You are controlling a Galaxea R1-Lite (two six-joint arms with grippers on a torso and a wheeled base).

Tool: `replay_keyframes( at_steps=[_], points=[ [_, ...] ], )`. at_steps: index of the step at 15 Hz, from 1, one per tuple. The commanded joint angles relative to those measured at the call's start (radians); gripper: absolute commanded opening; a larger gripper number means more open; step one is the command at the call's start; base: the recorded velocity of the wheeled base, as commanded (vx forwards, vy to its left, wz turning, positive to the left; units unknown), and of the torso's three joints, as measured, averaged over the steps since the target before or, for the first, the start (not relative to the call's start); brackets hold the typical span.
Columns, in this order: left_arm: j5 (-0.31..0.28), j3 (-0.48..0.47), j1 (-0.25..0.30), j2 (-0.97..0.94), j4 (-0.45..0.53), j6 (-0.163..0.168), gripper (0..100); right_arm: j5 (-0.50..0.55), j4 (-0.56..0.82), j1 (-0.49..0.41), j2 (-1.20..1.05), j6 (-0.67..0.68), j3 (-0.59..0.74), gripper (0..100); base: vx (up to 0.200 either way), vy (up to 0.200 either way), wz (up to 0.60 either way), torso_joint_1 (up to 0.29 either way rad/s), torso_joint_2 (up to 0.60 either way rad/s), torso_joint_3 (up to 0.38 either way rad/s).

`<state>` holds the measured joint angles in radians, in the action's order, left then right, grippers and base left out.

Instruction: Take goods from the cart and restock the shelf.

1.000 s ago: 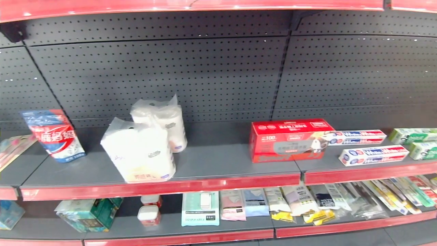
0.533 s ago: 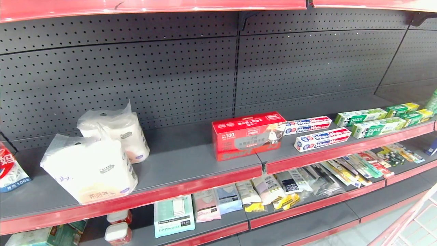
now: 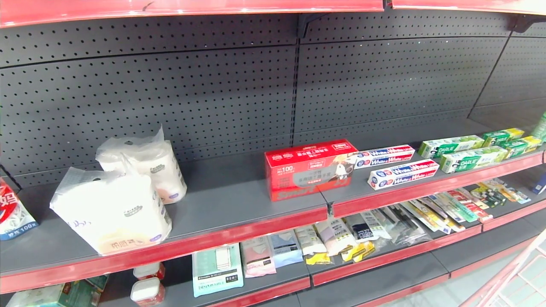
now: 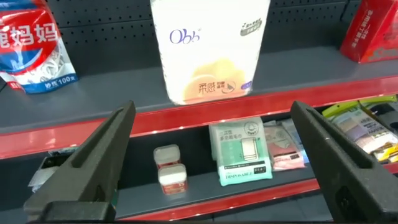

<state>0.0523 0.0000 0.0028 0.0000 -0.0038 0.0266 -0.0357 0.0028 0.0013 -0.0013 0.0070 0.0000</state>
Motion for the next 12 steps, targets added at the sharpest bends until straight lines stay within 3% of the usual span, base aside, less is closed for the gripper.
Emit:
replay_keyframes(
  at_steps=[1,5,6,7,8,10,12],
  points=[
    [0.0,0.0,0.0,0.0,-0.001,0.006,100,0.002,0.0,0.0,0.001,0.001,0.0,100,0.0,0.0,0.0,0.0,0.0,0.0],
    [-0.009,-0.037,0.002,0.006,-0.012,0.026,100,0.0,0.0,0.0,0.001,-0.002,0.0,100,0.0,0.0,0.0,0.0,0.0,0.0],
    [-0.052,-0.229,-0.017,0.181,-0.01,0.016,100,0.0,0.0,0.0,0.001,-0.005,0.0,100,0.0,0.0,0.0,0.0,0.0,0.0],
    [-0.085,-0.377,-0.024,0.337,-0.03,-0.047,100,0.0,0.0,0.0,0.003,-0.009,0.0,100,0.0,0.0,0.0,0.0,0.0,0.0],
    [-0.088,-0.463,-0.024,0.408,-0.058,-0.07,100,0.002,0.0,0.0,0.001,0.001,0.0,100,0.0,0.0,0.0,0.0,0.0,0.0],
    [-0.023,-0.609,-0.001,0.546,-0.104,-0.076,100,0.0,0.0,-0.001,0.001,-0.004,0.0,100,0.0,0.0,0.0,0.0,0.0,0.0],
    [0.124,-0.672,0.02,0.626,-0.105,-0.079,100,0.0,0.0,-0.001,0.001,-0.001,0.0,100,0.0,0.0,0.0,0.0,0.0,0.0]
  ],
)
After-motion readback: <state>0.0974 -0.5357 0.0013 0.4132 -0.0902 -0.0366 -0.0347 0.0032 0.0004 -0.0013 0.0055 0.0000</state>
